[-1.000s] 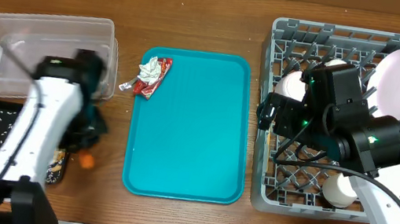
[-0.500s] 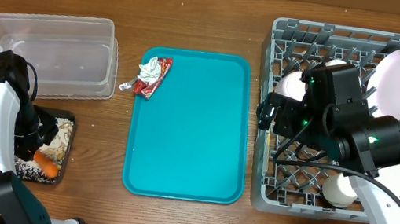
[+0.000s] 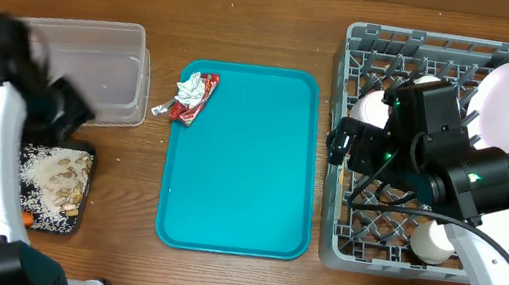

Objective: Sort waste into correct bins and load items into the dishwasher
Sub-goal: 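Grasp the red wrapper and tissue on the teal tray with left gripper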

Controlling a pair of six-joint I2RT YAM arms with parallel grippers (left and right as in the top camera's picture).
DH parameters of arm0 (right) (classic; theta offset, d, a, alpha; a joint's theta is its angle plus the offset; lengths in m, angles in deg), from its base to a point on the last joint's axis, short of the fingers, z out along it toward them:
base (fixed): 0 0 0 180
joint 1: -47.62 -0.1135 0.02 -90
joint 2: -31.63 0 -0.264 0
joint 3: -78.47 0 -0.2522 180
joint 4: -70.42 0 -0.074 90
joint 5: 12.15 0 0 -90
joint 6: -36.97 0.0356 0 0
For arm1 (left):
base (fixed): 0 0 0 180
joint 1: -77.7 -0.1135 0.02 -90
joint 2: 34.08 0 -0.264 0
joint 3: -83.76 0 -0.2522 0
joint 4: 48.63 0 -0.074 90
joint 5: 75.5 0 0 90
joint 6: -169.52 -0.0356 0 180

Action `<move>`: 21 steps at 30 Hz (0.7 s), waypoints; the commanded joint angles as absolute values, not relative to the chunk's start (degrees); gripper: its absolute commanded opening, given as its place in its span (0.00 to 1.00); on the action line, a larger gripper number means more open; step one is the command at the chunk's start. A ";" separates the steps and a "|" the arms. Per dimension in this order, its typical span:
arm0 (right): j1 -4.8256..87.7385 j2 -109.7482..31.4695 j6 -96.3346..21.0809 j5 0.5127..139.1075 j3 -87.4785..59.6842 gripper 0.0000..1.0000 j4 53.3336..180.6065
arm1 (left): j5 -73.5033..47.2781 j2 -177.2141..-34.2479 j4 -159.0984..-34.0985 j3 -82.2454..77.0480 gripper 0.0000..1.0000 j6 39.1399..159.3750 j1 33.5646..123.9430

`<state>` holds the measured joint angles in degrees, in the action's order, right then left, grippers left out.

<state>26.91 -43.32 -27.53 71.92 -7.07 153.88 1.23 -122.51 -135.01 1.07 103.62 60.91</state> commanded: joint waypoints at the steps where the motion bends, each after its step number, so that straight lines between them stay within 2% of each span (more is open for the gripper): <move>1: 26.85 -43.06 -27.20 72.38 -6.00 1.00 153.53 | -7.65 -122.70 -129.68 2.23 0.70 91.88 71.44; 4: 26.85 -43.06 -27.20 72.38 -6.00 1.00 153.64 | -2.71 -124.67 -122.49 1.90 0.86 84.67 81.72; 8: 26.85 -43.06 -27.22 72.38 -6.00 1.00 154.18 | 5.31 -129.09 -113.57 1.90 0.90 81.80 92.36; 11: 26.85 -43.06 -27.22 72.36 -6.00 1.00 154.42 | 16.59 -132.98 -108.67 1.90 0.87 82.18 97.21; 15: 26.85 -43.06 -27.24 72.38 -6.00 1.00 155.06 | 26.93 -138.44 -104.85 1.90 0.87 87.49 98.85; 21: 26.85 -43.06 -27.24 72.38 -6.02 1.00 155.36 | 26.69 -143.62 -98.25 1.90 0.86 90.00 95.94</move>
